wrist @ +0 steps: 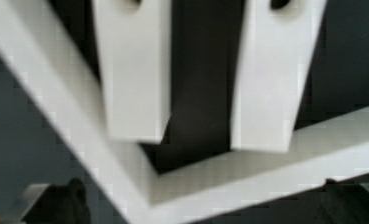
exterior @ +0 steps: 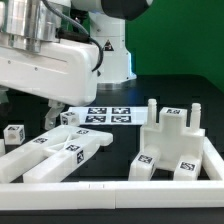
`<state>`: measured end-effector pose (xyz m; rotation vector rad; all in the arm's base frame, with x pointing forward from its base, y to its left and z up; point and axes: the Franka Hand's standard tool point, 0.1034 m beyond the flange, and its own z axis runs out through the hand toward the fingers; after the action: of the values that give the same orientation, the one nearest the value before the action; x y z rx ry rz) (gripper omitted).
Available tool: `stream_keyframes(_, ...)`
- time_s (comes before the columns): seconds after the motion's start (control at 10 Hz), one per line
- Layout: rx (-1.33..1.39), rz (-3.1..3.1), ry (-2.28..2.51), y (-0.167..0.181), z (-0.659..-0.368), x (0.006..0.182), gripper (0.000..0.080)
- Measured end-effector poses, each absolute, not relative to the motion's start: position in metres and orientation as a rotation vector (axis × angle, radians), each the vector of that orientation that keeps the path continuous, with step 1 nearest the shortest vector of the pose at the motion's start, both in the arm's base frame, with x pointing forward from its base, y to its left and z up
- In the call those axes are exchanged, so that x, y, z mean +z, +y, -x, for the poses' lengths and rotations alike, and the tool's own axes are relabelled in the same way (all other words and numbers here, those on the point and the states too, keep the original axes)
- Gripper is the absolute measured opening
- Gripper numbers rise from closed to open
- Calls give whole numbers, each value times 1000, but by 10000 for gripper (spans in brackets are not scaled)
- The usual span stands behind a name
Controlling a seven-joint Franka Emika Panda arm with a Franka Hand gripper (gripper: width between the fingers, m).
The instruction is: Assemble chair
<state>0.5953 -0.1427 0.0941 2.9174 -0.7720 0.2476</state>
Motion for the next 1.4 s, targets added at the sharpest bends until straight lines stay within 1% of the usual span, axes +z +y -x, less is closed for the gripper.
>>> stream_keyframes(0.1, 237, -2939, -812, -135, -593, 87, 649)
stream_keyframes(0.3, 203, -2974, -835, -113, -599, 72, 649)
stream_keyframes(0.4, 192, -2967, -881, -103, -601, 69, 649)
stream_keyframes(0.8, 195, -2966, -876, -106, -601, 69, 649)
stream_keyframes(1.0, 163, -3022, -701, -115, -595, 66, 649)
stream_keyframes(1.2, 193, -3017, -718, -123, -590, 68, 649)
stream_keyframes(1.4, 190, -3014, -720, -123, -590, 67, 649)
